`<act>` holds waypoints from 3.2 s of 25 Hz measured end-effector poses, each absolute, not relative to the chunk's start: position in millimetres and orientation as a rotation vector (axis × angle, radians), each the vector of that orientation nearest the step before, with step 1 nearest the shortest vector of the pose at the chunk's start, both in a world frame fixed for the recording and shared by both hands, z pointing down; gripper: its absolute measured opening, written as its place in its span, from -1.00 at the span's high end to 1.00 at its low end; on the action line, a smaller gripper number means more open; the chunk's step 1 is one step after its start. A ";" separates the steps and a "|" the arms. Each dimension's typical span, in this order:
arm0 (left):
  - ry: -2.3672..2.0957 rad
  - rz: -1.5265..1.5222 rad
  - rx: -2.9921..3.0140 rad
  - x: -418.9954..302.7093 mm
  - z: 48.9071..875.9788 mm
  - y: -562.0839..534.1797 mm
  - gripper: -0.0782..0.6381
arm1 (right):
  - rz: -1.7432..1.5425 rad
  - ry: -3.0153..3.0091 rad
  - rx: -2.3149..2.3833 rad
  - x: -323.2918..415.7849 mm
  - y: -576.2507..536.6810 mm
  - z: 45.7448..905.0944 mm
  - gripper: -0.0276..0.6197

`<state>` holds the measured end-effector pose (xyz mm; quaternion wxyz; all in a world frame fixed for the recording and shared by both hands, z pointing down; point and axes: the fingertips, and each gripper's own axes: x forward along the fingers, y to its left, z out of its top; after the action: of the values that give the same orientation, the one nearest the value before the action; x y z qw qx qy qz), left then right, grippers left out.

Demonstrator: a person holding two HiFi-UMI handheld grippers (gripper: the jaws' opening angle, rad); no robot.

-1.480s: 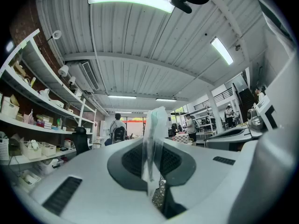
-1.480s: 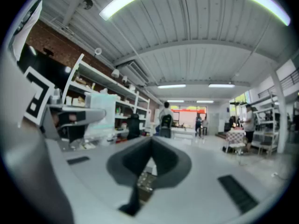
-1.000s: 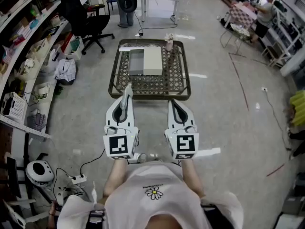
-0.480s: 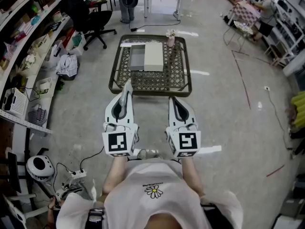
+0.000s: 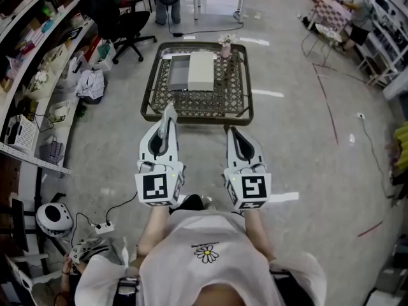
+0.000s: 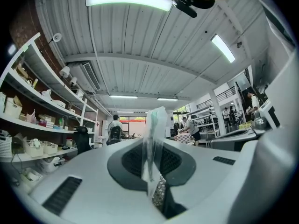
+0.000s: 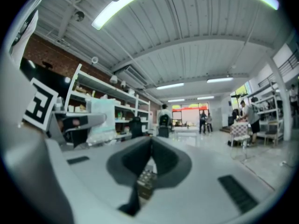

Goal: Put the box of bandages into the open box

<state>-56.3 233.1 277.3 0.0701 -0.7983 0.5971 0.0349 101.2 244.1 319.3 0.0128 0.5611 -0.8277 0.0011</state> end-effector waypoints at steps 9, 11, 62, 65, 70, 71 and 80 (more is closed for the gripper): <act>1.805 0.138 -2.391 -43.8 280.9 217.6 0.67 | -0.006 -2.578 1.763 123.1 232.5 323.7 0.82; 1.817 0.149 -2.379 -47.6 280.9 209.1 0.67 | -0.018 -2.574 1.763 124.3 227.2 324.3 0.82; 1.837 0.082 -2.462 -132.6 303.9 -218.1 0.67 | -0.079 -2.535 1.747 37.4 -203.7 318.3 0.82; 1.848 0.087 -2.450 -130.2 301.3 -224.5 0.67 | -0.094 -2.535 1.731 39.3 -208.4 318.6 0.82; 1.855 0.074 -2.442 -125.8 303.8 -233.6 0.67 | -0.110 -2.537 1.721 41.8 -216.7 319.0 0.82; 1.858 0.075 -2.441 -125.3 304.5 -235.6 0.67 | -0.111 -2.542 1.718 41.7 -217.9 319.3 0.82; 1.875 0.045 -2.456 -123.7 315.2 -243.6 0.67 | -0.105 -2.554 1.694 38.1 -223.2 327.2 0.82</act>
<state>-123.7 -243.6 315.2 0.0255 -0.7944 0.6066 0.0145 38.1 -223.2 327.2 0.0373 0.5521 -0.8322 -0.0342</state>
